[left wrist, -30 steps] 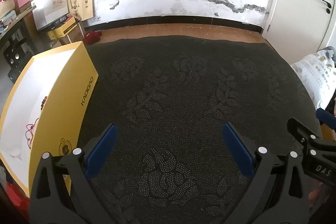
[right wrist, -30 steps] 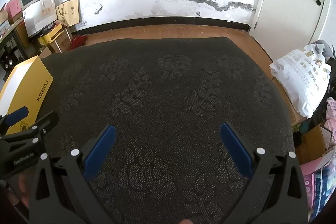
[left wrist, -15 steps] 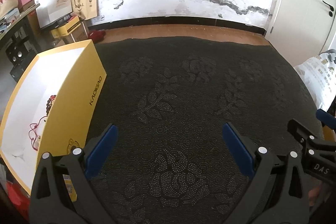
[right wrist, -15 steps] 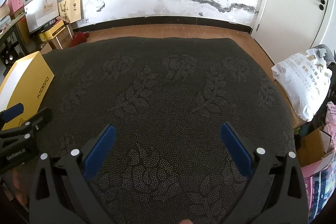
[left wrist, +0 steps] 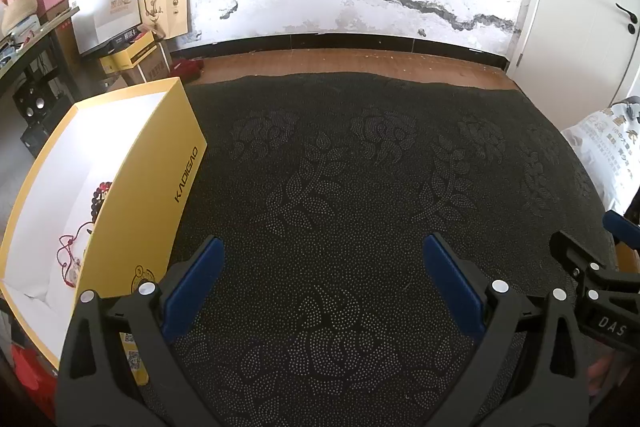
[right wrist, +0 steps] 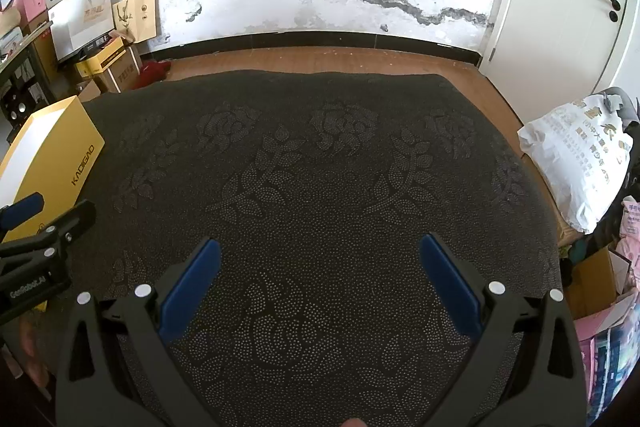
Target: Organize jewelry
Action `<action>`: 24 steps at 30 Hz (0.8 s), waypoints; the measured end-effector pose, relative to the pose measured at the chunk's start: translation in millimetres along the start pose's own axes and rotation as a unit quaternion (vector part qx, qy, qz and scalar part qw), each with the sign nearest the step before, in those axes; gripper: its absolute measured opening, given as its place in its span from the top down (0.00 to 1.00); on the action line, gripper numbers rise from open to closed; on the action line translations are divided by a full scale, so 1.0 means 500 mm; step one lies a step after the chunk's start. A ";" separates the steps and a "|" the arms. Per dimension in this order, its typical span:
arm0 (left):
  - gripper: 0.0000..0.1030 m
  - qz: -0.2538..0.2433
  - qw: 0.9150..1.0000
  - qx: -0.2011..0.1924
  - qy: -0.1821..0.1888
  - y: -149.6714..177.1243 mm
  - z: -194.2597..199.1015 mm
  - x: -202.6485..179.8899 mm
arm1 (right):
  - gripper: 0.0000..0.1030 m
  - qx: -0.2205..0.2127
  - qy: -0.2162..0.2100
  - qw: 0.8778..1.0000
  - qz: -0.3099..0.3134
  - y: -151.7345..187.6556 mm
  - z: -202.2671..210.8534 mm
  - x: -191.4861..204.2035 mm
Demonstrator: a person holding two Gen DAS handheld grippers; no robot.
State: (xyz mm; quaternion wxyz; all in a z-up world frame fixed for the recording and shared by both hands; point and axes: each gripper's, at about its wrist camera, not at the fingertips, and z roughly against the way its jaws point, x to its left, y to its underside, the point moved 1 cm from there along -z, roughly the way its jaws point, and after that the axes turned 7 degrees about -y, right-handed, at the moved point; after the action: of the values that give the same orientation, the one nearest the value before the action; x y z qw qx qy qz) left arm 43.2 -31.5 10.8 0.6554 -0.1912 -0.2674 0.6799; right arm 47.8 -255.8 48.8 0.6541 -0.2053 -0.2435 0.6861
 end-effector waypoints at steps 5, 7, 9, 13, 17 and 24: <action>0.06 0.000 1.000 0.000 0.000 0.000 -0.001 0.001 | 0.06 0.000 0.000 1.000 0.000 0.000 -0.001 -0.003; 0.06 0.001 1.000 0.000 0.000 0.000 -0.002 0.002 | 0.06 -0.001 0.001 1.000 0.001 0.001 0.000 -0.003; 0.06 0.002 1.000 0.000 0.000 -0.001 0.000 0.002 | 0.07 -0.002 0.000 1.000 0.000 0.001 -0.001 -0.004; 0.06 0.003 1.000 0.000 -0.001 -0.001 -0.002 0.003 | 0.06 -0.001 0.000 1.000 0.001 0.002 -0.002 -0.003; 0.06 0.003 1.000 -0.001 0.000 -0.002 -0.001 0.004 | 0.06 0.002 -0.001 1.000 0.004 0.001 -0.004 -0.002; 0.06 0.000 1.000 -0.004 -0.007 0.000 0.004 0.002 | 0.06 0.002 -0.001 1.000 0.004 0.002 -0.004 -0.001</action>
State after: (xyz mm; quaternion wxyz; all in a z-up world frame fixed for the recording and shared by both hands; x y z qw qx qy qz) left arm 41.8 -30.6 12.3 0.6527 -0.1891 -0.2745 0.6804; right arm 48.1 -256.2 46.5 0.6513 -0.2039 -0.2421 0.6897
